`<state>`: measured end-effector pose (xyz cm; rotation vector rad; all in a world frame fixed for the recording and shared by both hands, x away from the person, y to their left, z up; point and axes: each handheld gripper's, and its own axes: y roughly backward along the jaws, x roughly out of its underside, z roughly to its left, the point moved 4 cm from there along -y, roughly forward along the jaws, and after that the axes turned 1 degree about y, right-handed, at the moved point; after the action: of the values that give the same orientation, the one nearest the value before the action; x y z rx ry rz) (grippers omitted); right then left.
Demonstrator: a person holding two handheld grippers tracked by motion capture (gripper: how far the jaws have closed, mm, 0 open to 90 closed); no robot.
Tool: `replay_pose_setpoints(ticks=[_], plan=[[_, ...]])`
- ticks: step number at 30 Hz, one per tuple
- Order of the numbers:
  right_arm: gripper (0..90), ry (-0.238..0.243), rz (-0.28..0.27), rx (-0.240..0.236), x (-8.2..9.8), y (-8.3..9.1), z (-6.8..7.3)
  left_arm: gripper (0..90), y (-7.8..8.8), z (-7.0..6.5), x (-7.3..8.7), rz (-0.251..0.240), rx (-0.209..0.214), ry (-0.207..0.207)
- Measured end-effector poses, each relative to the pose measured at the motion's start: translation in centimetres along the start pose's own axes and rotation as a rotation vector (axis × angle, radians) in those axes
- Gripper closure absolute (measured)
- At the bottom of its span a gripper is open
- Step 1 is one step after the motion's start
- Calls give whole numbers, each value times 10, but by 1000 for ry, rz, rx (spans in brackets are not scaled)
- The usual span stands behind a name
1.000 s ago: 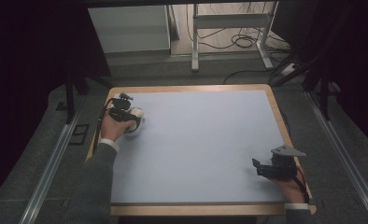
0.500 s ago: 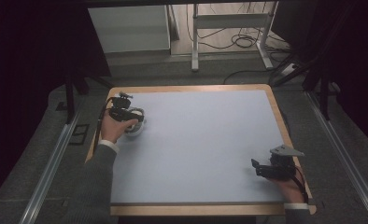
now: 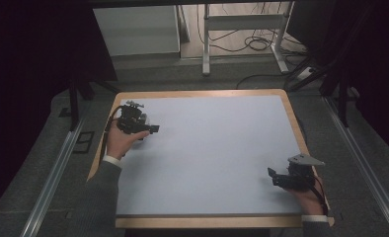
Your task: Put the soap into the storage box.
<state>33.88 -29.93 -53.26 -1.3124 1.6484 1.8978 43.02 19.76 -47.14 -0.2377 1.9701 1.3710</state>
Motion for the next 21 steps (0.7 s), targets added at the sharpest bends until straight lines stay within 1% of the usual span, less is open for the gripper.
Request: replay_pose_setpoints(ticks=[2, 3, 5, 7, 10, 11, 13, 14, 16, 18, 20, 21], plan=[[114, 5, -4, 0, -1, 0, 0, 299, 2, -5, 8, -2, 18, -10], [114, 5, -6, -1, -1, 0, 1, 293, 4, -7, 14, -7, 34, -10], [114, 4, -5, -3, -2, 0, 1, 294, 6, -11, 23, -25, 49, -2], [114, 3, -5, -4, -2, 0, 1, 299, 5, -14, 35, -29, 65, -2], [114, 6, -4, -4, -2, 0, 2, 304, 3, -20, 52, -20, 77, -22], [114, 7, -5, -4, -2, 0, 2, 303, 3, -21, 56, -22, 81, -24], [114, 10, -4, -4, -2, -1, 2, 302, 2, -25, 64, -20, 92, -42], [114, 11, -1, -3, -2, -1, 2, 302, 2, -26, 67, -21, 91, -52], [114, 9, 1, -2, -1, -1, 2, 301, 2, -27, 74, -24, 103, -59], [114, 7, 1, -1, -1, -1, 2, 301, 3, -29, 81, -32, 116, -49], [114, 7, -2, -1, -1, -1, 2, 299, 2, -32, 91, -28, 126, -39], [114, 7, -3, -1, -2, 0, 2, 299, 3, -33, 96, -30, 124, -37]])
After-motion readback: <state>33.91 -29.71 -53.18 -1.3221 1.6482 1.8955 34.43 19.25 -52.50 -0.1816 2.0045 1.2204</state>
